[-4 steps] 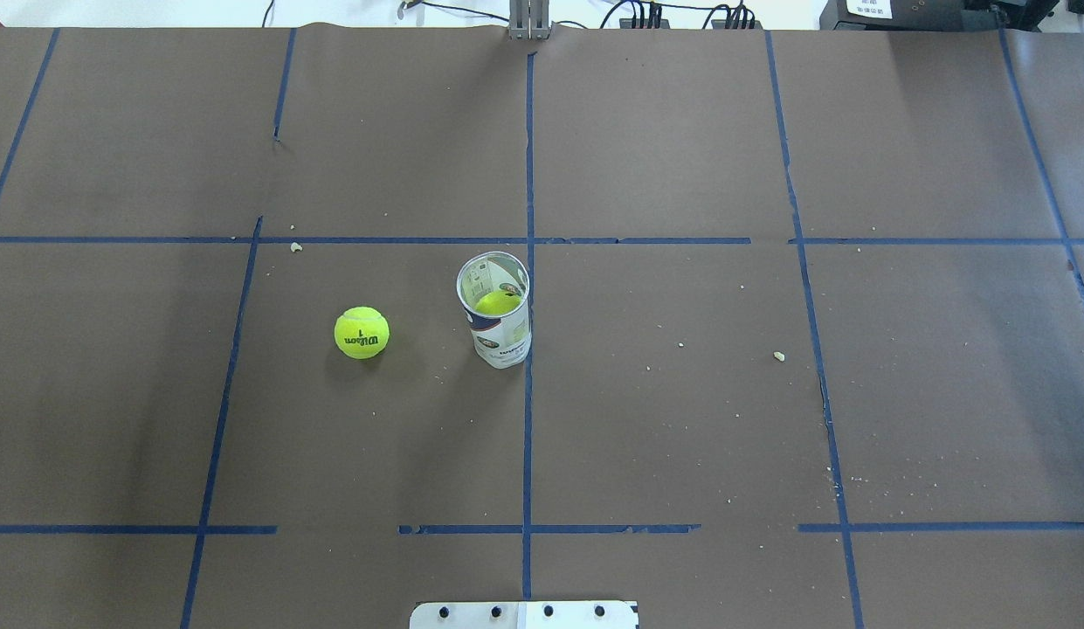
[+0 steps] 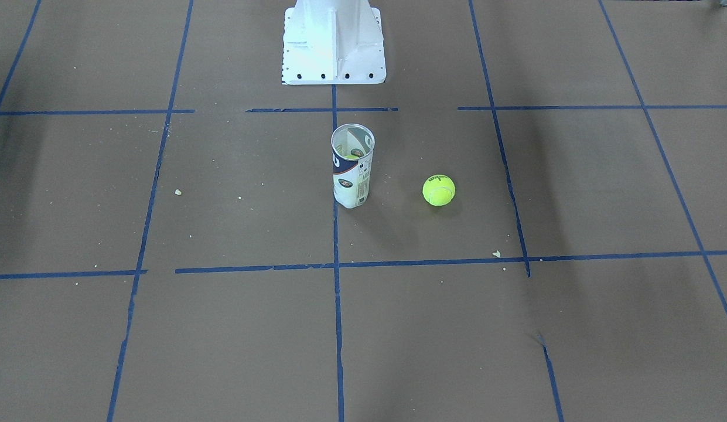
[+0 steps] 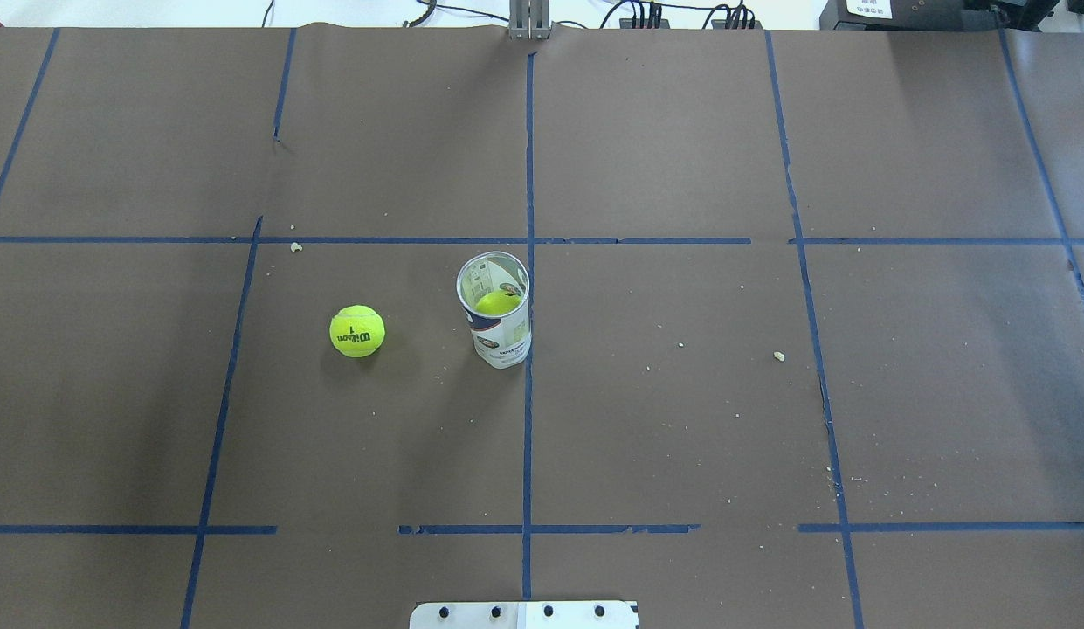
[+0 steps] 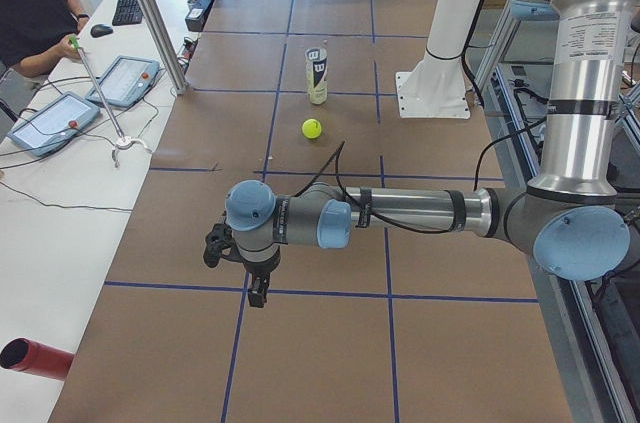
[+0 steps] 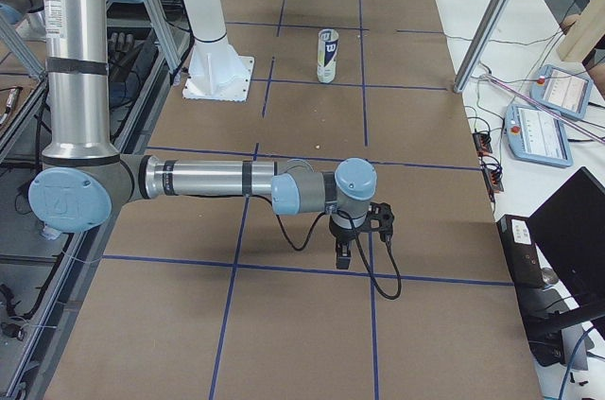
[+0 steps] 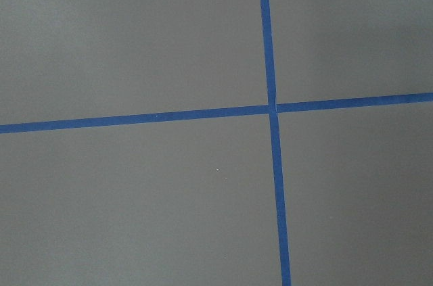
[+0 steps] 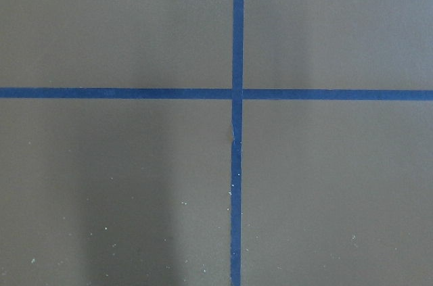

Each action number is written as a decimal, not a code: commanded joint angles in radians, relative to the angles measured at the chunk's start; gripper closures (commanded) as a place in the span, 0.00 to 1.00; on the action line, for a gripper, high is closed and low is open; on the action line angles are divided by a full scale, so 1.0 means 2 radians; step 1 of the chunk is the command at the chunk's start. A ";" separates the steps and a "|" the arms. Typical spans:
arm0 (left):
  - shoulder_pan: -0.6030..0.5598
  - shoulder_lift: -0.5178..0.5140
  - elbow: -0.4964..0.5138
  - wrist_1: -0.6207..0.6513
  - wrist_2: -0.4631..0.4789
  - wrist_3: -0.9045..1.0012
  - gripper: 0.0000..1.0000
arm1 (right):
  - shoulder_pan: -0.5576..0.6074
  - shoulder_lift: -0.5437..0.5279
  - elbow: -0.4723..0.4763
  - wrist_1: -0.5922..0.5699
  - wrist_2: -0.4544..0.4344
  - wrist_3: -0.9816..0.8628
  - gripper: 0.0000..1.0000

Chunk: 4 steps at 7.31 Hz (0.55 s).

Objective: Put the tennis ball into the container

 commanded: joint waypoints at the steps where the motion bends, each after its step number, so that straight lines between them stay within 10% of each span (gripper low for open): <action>1: 0.008 -0.053 -0.072 0.069 0.002 -0.071 0.00 | 0.000 0.000 0.000 0.000 0.000 0.000 0.00; 4: 0.102 -0.061 -0.232 0.117 -0.003 -0.224 0.00 | 0.000 0.000 0.000 0.000 0.000 0.000 0.00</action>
